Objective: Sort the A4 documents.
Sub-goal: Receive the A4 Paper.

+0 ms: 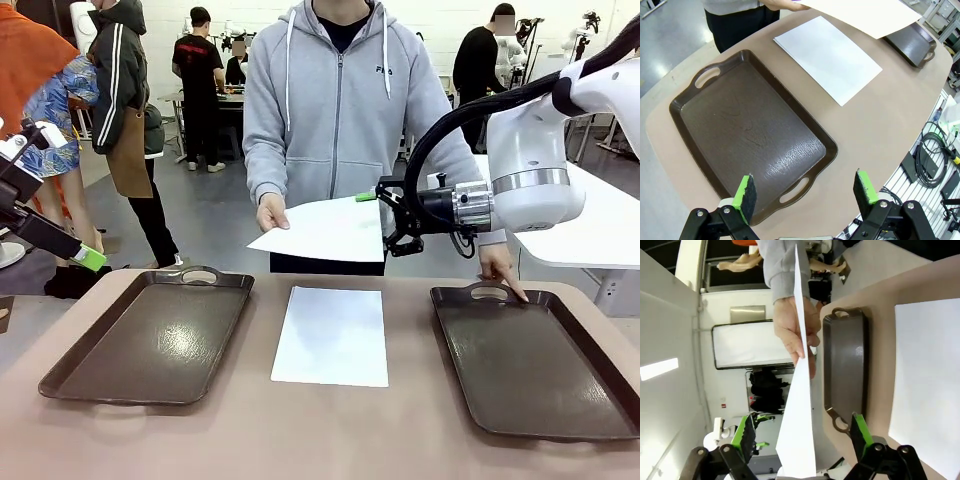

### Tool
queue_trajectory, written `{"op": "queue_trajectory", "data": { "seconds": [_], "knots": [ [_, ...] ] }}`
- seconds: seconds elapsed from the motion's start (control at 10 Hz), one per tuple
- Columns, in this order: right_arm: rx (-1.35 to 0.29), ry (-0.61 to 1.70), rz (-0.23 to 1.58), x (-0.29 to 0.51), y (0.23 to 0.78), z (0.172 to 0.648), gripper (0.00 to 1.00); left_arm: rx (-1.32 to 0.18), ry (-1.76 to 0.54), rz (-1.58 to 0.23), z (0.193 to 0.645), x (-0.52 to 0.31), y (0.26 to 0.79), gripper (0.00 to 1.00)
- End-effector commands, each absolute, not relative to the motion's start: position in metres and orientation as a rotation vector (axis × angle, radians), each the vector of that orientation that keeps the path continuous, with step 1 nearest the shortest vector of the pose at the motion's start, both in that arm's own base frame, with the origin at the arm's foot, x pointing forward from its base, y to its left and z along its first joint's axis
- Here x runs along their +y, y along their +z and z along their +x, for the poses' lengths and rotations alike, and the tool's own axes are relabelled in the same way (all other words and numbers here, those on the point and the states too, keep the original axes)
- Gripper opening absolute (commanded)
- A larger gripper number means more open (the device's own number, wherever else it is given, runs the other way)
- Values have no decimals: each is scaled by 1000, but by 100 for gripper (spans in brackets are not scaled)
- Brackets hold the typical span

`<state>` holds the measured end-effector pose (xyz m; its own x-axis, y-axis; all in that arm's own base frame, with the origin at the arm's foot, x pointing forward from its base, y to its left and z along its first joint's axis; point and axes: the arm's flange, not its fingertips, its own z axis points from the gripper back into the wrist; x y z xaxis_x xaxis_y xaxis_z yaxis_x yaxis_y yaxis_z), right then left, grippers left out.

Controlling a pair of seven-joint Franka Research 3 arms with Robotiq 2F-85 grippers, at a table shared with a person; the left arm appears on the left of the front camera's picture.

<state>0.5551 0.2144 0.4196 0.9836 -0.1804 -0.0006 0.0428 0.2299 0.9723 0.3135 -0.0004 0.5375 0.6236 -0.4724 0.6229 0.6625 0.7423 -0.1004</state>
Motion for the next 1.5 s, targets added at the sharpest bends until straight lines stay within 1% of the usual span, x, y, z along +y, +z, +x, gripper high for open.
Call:
{"op": "queue_trajectory", "data": {
  "seconds": [0.0, 0.2, 0.3, 0.4, 0.5, 0.6, 0.7, 0.8, 0.9, 1.0, 1.1, 1.2, 1.3, 1.4],
  "knots": [
    [-95, -154, 1379, 216, 413, 559, 100, -610, -667, -353, 314, 1, 537, 100],
    [-77, -138, 1354, 217, 410, 556, 100, -610, -667, -353, 314, 1, 537, 100],
    [-71, -133, 1344, 216, 410, 555, 90, -610, -667, -353, 314, 1, 537, 100],
    [-68, -132, 1338, 216, 410, 556, 82, -610, -667, -353, 314, 1, 537, 100],
    [-67, -128, 1335, 216, 410, 556, 71, -610, -667, -353, 314, 1, 537, 100],
    [-67, -129, 1332, 216, 410, 555, 63, -610, -667, -353, 314, 1, 537, 100],
    [-70, -127, 1329, 217, 409, 555, 52, -610, -667, -353, 314, 1, 537, 100],
    [-66, -129, 1333, 217, 409, 555, 44, -610, -667, -353, 314, 1, 537, 100],
    [-65, -134, 1340, 216, 410, 555, 53, -610, -667, -353, 314, 1, 537, 100],
    [-65, -130, 1341, 217, 410, 555, 25, -610, -667, -353, 314, 1, 537, 100],
    [-63, -128, 1342, 218, 410, 554, 34, -610, -667, -353, 314, 1, 537, 100],
    [-62, -128, 1341, 218, 409, 554, 6, -610, -667, -353, 314, 1, 537, 100],
    [-65, -128, 1335, 219, 408, 554, 15, -610, -667, -353, 314, 1, 537, 100],
    [-63, -130, 1333, 219, 407, 553, 0, -610, -667, -353, 314, 1, 537, 100]
  ]
}}
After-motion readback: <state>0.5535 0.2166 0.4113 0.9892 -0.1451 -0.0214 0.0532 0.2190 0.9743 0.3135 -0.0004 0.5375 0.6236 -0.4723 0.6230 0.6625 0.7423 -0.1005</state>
